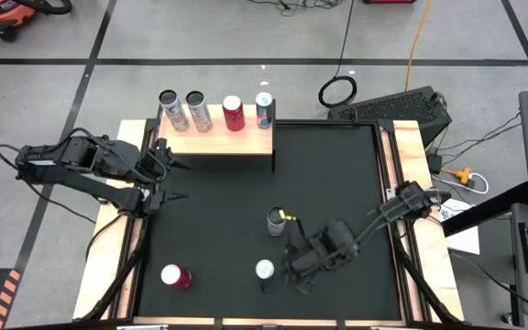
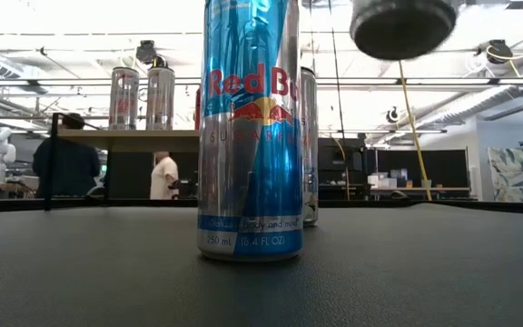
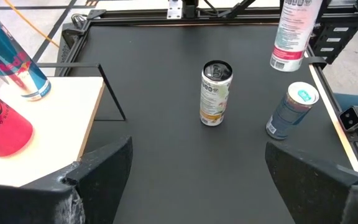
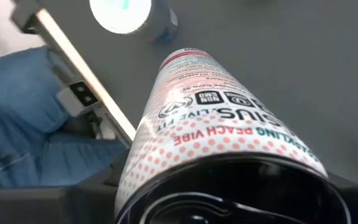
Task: Place canned beverage on shelf
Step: Put the white pink soda can aligned with the white pink soda can on the shelf
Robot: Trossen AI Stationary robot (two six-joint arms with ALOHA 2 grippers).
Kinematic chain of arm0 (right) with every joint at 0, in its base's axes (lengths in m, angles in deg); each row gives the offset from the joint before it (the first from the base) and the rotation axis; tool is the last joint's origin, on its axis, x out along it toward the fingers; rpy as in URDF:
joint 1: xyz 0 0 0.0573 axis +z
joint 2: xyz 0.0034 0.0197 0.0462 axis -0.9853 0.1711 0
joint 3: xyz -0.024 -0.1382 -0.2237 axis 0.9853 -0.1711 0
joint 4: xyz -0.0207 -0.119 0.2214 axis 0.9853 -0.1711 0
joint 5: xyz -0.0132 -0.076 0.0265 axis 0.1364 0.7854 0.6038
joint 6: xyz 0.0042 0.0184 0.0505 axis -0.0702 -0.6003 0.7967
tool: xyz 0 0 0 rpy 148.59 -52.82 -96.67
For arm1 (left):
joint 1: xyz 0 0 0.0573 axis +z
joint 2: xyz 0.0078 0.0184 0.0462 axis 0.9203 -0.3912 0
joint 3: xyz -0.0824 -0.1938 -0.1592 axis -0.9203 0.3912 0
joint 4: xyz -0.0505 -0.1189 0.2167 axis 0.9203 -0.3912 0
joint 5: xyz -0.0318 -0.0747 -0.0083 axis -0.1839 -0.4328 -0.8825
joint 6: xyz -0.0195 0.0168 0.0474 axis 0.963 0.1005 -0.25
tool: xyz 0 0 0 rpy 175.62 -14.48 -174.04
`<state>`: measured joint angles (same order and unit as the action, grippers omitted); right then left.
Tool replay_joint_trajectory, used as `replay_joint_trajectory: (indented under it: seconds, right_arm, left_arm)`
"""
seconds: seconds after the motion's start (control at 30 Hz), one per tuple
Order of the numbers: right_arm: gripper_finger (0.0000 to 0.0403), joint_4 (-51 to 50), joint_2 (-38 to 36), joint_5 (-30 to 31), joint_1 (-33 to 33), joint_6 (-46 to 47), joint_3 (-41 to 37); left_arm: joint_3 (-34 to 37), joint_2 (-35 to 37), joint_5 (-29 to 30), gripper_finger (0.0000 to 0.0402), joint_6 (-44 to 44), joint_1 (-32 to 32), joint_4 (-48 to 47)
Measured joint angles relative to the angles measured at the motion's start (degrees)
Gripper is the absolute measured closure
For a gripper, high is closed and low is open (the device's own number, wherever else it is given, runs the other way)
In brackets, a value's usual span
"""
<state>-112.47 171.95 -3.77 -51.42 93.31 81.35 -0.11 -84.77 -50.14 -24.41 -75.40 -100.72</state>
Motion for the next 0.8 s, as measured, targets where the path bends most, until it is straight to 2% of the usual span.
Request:
replay_joint_trajectory:
  seconds: [0.23, 0.43, 0.8]
  right_arm:
    - [0.0179, 0.14, 0.0, -1.45, -3.59, -8.31, 4.11]
    - [0.0179, 0.16, -0.64, -1.81, -6.52, -17.28, 6.76]
    - [0.0179, 0.17, -0.94, 2.84, -16.93, -36.24, 6.74]
  left_arm:
    - [0.0, 0.0, 0.12, 0.0035, 1.17, 0.0, -0.01]
    - [0.0, 0.0, 2.97, 0.0035, 4.74, 0.0, 0.0]
    - [0.0, 0.0, 4.72, 0.0035, 7.39, 0.15, -0.02]
